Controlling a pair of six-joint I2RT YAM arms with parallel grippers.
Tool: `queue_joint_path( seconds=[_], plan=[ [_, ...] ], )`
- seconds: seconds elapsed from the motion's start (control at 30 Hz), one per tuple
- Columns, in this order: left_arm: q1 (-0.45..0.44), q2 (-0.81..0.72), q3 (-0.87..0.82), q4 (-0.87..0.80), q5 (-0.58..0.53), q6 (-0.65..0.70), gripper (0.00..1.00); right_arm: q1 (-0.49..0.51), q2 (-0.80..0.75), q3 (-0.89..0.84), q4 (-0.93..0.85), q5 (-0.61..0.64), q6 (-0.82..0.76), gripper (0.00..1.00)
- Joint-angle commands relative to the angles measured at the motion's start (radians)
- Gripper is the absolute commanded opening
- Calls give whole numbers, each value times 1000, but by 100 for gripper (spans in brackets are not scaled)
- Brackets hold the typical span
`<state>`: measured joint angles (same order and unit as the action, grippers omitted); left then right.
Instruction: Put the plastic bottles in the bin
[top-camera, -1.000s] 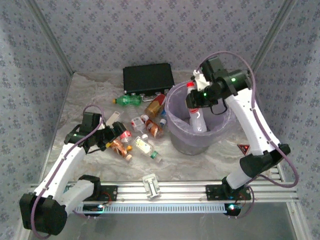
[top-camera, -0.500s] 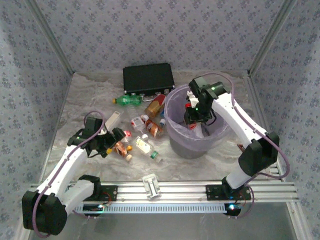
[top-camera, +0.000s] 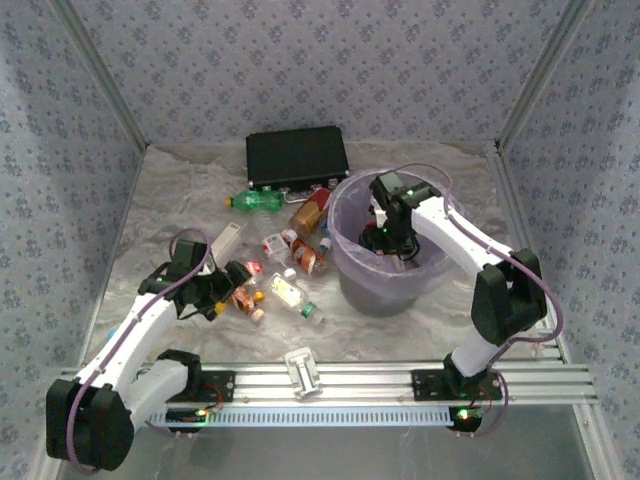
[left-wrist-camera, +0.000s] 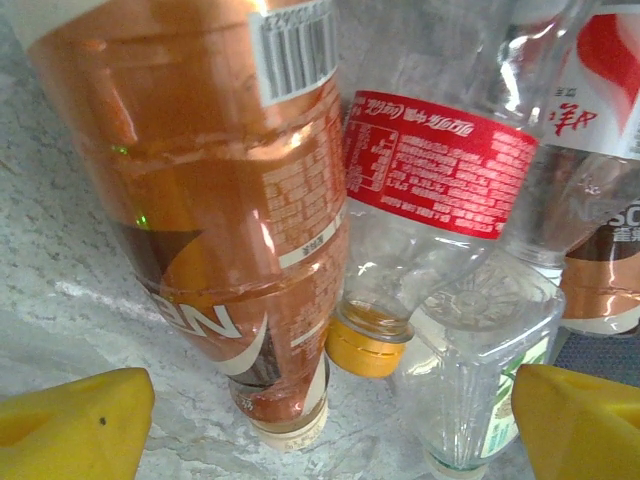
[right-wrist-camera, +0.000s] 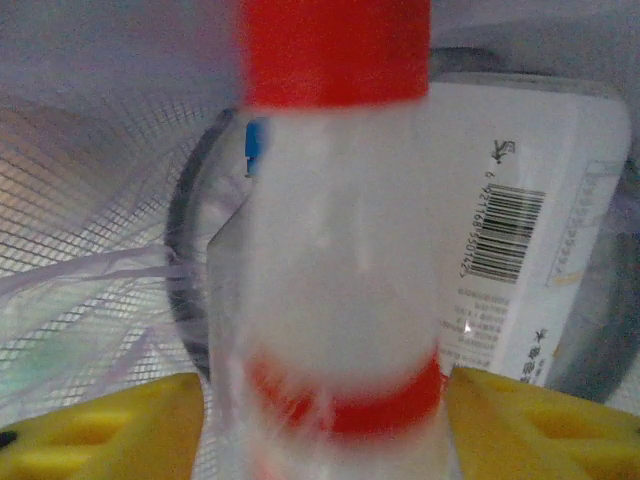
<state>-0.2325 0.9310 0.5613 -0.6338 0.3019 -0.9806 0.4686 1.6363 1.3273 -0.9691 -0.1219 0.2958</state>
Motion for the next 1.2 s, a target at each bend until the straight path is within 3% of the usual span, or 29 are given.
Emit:
queue_joint_path(
  seconds=[0.0, 0.27, 0.57, 0.9, 1.17],
  plan=[
    [-28, -7, -16, 15, 7, -32, 92, 8, -6, -20, 54, 35, 32, 74],
    [-106, 7, -64, 74, 0, -108, 92, 1, -24, 12, 21, 56, 25, 86],
    [-203, 24, -121, 147, -31, -198, 90, 5, -113, 135, -90, 39, -11, 89],
    [-211, 67, -119, 120, -107, -173, 79, 3, -241, 294, -160, -83, -113, 89],
    [-218, 104, -122, 128, -109, -170, 77, -34, -326, 363, -53, -118, -109, 89]
  ],
)
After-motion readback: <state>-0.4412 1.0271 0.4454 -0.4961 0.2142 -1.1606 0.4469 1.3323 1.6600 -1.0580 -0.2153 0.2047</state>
